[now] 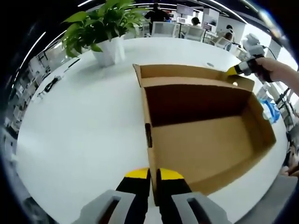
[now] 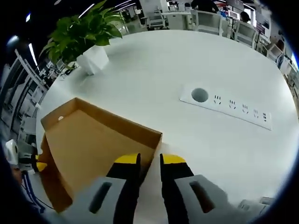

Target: Operate the shoe box by opening the lid, removing the specified soft item, and placing it in the target area until the item is outside and the box remains undamaged.

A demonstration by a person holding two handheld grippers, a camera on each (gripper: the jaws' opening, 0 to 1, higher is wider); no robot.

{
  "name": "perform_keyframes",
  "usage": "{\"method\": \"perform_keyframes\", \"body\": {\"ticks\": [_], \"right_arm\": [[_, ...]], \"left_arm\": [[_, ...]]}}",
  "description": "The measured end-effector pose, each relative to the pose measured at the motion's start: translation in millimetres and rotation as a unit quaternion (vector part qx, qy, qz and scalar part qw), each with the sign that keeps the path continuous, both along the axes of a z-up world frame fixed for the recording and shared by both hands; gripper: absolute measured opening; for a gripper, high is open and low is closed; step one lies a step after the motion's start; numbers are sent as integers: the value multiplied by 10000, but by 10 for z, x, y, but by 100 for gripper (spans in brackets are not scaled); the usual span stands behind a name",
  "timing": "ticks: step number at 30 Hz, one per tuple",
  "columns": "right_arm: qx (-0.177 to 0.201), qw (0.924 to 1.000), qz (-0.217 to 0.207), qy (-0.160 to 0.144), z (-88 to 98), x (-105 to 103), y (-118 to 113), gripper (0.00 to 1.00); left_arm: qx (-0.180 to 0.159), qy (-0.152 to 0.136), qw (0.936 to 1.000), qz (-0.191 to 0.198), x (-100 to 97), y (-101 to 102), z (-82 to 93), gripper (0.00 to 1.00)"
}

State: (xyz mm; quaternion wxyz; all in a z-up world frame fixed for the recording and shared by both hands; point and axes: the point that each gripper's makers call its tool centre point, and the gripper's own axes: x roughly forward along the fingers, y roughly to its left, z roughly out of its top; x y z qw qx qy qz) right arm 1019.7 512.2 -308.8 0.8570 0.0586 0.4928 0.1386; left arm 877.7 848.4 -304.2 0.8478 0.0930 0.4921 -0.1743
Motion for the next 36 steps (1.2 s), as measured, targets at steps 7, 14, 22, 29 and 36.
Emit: {"method": "perform_keyframes", "body": {"ticks": [7,14,22,29,36], "right_arm": [[-149,9997,-38,205,-61,50,-20,5],[-274,9996,-45,-43,24,106,-36,3],[-329,9979,-164,-538,229,219,-44,2],[-363,9939,-228,-1014,446,218,-26,1],[-251,9855,-333,-1647,692,224,-19,1]], "left_arm": [[8,-20,10000,22,5,6,-2,5],[10,-3,10000,19,-16,-20,2,5],[12,21,9999,118,-25,-38,8,5],[14,36,9999,163,-27,-55,9,5],[6,51,9997,242,-24,-49,2,5]]}}
